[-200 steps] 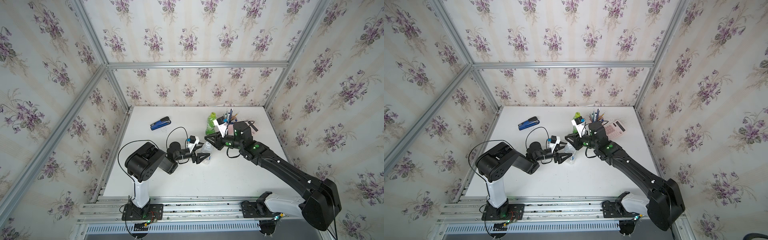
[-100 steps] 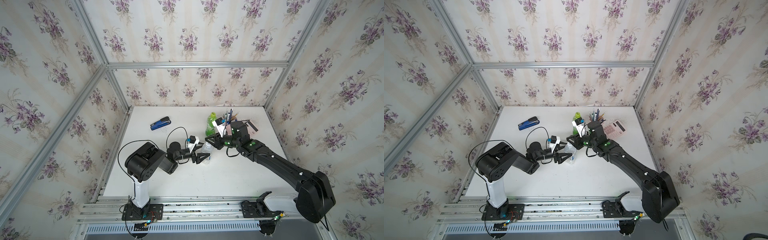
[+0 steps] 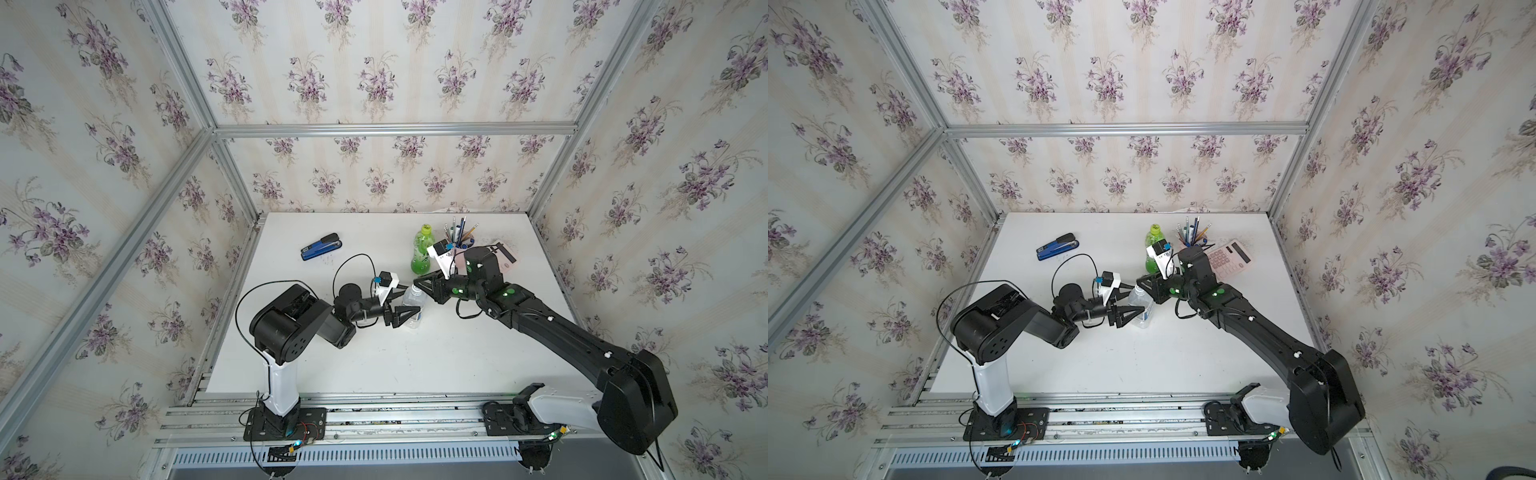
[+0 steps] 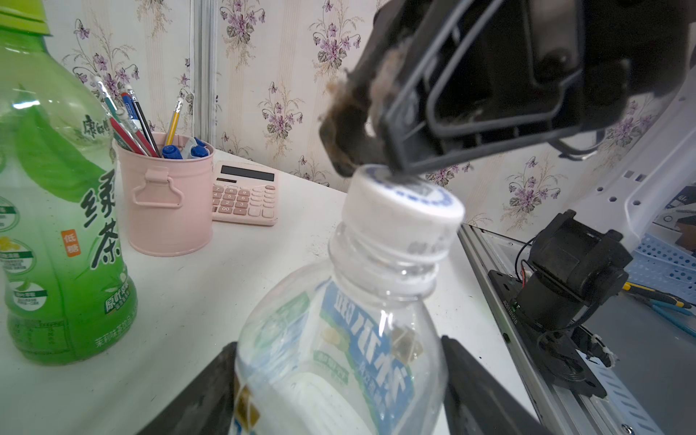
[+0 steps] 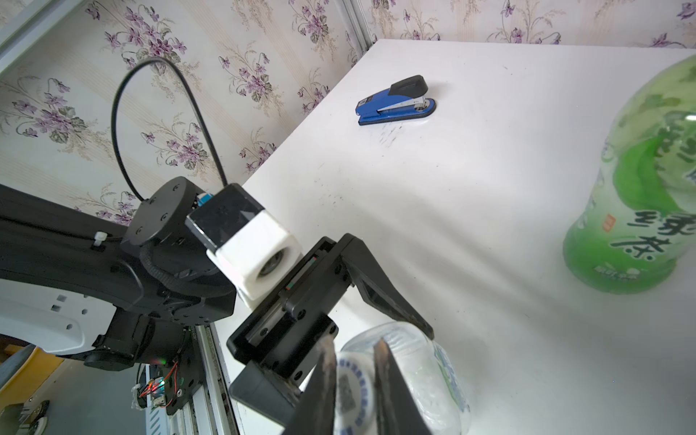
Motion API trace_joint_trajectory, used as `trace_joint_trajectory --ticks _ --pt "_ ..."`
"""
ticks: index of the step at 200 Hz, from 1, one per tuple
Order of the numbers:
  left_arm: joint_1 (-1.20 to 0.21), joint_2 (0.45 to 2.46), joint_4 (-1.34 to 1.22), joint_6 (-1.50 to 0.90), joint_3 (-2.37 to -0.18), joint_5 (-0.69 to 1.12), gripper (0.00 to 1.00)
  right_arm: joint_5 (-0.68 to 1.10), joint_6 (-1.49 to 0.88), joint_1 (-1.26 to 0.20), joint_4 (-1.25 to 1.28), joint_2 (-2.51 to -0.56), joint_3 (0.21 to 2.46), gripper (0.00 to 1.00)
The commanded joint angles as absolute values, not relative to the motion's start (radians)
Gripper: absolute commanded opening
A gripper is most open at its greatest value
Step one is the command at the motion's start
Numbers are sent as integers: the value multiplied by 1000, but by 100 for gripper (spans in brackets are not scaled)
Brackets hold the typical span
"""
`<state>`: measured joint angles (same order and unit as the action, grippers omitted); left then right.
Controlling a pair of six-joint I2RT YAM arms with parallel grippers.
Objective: Screw on the bottle caps
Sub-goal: Screw the bottle cap onto the plastic bottle.
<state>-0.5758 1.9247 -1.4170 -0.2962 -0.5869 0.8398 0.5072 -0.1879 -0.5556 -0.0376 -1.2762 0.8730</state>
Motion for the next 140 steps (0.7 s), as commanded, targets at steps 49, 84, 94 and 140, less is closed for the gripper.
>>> trace_joint_trajectory --ticks 49,84,94,140 --pt "-575 1936 -1180 -285 -581 800 81 502 -206 -558 -63 -1237 843 19" --pt "-574 1937 -1173 -288 -585 793 81 512 -228 -558 -73 -1191 814 19" --pt "-574 1937 -1173 -288 -584 790 81 521 -237 -559 -76 -1181 807 20" --pt "-574 1937 -1172 -290 -585 789 81 547 -251 -586 -113 -1138 773 25"
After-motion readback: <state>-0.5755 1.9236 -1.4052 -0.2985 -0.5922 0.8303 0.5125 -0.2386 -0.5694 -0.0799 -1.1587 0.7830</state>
